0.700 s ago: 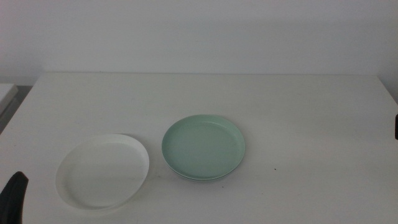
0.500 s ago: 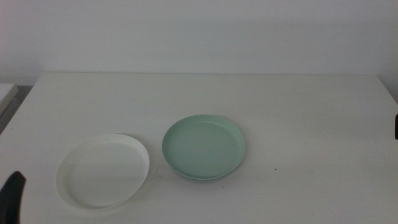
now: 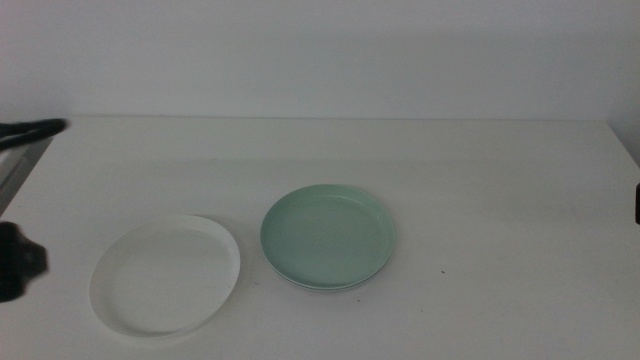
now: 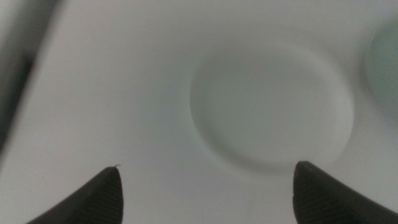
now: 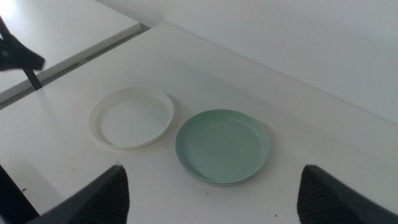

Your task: Stack the three bowls on top of each other.

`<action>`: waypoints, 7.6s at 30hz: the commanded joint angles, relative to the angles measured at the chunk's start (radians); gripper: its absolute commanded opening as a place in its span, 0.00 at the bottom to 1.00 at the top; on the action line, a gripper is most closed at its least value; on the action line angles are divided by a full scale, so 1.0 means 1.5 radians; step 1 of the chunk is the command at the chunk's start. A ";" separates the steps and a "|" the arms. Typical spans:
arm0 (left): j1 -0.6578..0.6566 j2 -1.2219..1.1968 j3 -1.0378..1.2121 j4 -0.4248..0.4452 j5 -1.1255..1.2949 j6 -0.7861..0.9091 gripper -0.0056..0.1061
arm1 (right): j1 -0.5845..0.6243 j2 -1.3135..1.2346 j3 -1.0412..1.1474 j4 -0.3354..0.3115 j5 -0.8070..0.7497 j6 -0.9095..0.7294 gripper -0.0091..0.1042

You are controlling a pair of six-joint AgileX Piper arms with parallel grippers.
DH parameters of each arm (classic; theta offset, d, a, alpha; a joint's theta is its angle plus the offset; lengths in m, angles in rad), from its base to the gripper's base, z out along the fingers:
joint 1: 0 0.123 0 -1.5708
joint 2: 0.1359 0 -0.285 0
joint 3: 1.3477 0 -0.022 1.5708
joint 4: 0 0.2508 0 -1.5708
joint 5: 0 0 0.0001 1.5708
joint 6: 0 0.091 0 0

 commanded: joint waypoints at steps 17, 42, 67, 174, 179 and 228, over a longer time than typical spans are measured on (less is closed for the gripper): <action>0.032 0.538 -0.179 -0.079 -0.042 0.151 0.89 | -0.003 -0.001 0.003 0.001 -0.008 -0.002 0.90; 0.041 0.716 -0.229 -0.116 -0.106 0.216 0.04 | -0.003 -0.001 0.003 0.001 -0.008 0.005 0.90; -0.223 0.806 -0.648 -0.198 0.116 0.049 0.03 | -0.003 -0.001 0.003 0.001 -0.008 0.005 0.90; -0.197 -0.002 -0.144 0.206 -0.226 -0.153 0.89 | -0.234 -0.167 0.367 -0.143 -0.394 0.224 0.90; -0.197 -0.119 -0.051 0.202 -0.264 -0.153 0.89 | -0.234 -0.249 0.478 -0.178 -0.404 0.224 0.90; -0.176 -0.517 0.461 0.184 -0.378 -0.151 0.89 | -0.234 -0.427 0.683 -0.233 -0.501 0.224 0.90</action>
